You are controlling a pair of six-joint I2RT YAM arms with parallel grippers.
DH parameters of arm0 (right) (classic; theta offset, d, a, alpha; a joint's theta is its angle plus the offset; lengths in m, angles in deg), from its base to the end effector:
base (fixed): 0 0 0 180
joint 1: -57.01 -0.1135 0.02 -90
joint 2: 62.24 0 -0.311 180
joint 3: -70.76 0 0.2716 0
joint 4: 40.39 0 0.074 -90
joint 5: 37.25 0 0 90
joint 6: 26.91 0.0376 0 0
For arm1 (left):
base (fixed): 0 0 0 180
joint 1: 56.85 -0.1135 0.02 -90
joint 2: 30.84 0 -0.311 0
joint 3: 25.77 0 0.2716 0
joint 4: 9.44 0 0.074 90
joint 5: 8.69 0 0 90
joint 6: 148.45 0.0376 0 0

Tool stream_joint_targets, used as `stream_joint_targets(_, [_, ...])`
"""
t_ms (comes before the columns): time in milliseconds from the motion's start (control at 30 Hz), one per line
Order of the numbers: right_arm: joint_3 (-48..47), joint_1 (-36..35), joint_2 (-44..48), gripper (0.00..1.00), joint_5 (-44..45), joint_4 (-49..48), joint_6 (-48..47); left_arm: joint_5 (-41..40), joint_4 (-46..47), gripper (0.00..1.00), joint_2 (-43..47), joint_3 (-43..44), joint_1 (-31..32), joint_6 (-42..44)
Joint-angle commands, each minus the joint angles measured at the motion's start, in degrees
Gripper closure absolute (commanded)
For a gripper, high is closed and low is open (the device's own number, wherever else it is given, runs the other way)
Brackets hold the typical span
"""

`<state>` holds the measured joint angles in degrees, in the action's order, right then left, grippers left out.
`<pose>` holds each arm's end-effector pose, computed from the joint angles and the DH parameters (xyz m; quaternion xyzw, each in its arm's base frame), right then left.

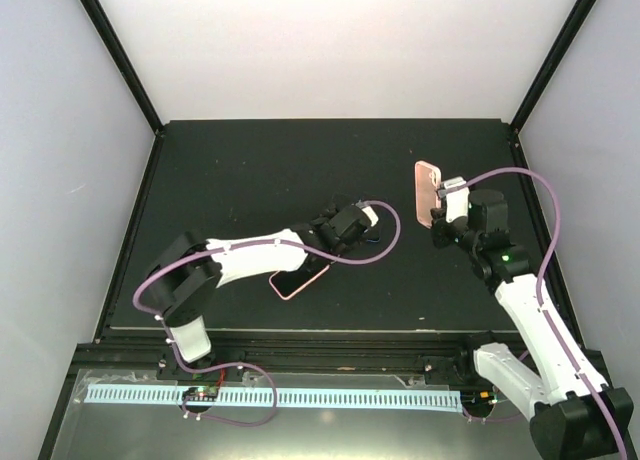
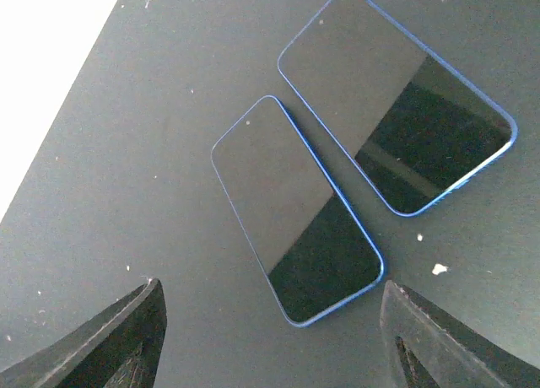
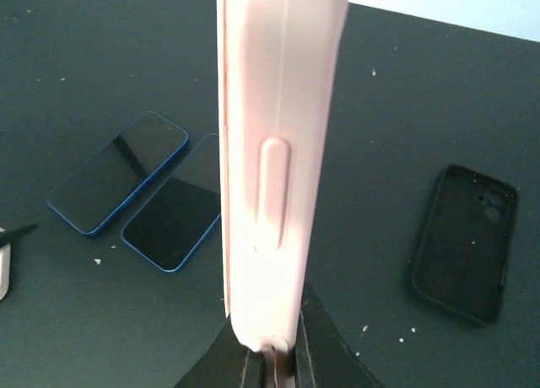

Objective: Take the phone out of the phone case
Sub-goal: Place the phone at the center of the board, then place the phone case at the center of the board.

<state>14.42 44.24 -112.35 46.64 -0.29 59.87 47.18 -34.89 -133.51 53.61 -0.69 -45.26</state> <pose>0.1776 0.0444 0.3195 -0.1474 0.8691 0.0860 0.4643 0.2442 -0.3263 0.2305 0.4240 0.7946 0.1322 0.4140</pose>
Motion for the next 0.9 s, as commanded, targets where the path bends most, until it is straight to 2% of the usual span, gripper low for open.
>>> stream_joint_targets(0, [-3.43, 1.80, -3.15, 0.99, 0.99, -0.15, -2.05, 6.92, -7.01, 0.28, 8.34, -1.46, -0.44, -8.88])
stream_joint_targets(100, [-7.79, 3.93, -9.17, 0.99, -2.22, 3.96, -3.69, 12.82, -7.28, 0.29, 15.65, -6.55, -0.52, -13.61])
stream_joint_targets(200, [-12.54, 8.28, -16.51, 0.99, -9.63, 8.71, -4.72, 22.22, -6.74, 0.30, 22.79, -12.44, -0.59, -16.39])
stream_joint_targets(400, [-23.54, 13.44, -33.87, 0.99, -18.45, 18.60, -7.20, 30.67, -5.87, 0.33, 32.27, -20.60, -0.70, -22.89])
stream_joint_targets(533, [-31.27, 14.46, -43.27, 0.99, -19.89, 23.38, -7.61, 31.69, -0.53, 0.33, 39.56, -27.94, -0.78, -26.58])
stream_joint_targets(667, [-33.60, 15.81, -49.42, 0.99, -20.27, 21.88, -5.65, 30.43, 3.48, 0.30, 45.72, -33.20, -0.70, -27.35])
stream_joint_targets(867, [-35.28, 16.95, -56.11, 0.98, -19.18, 18.49, -3.52, 22.50, 3.49, 0.27, 53.22, -37.25, -0.79, -28.77])
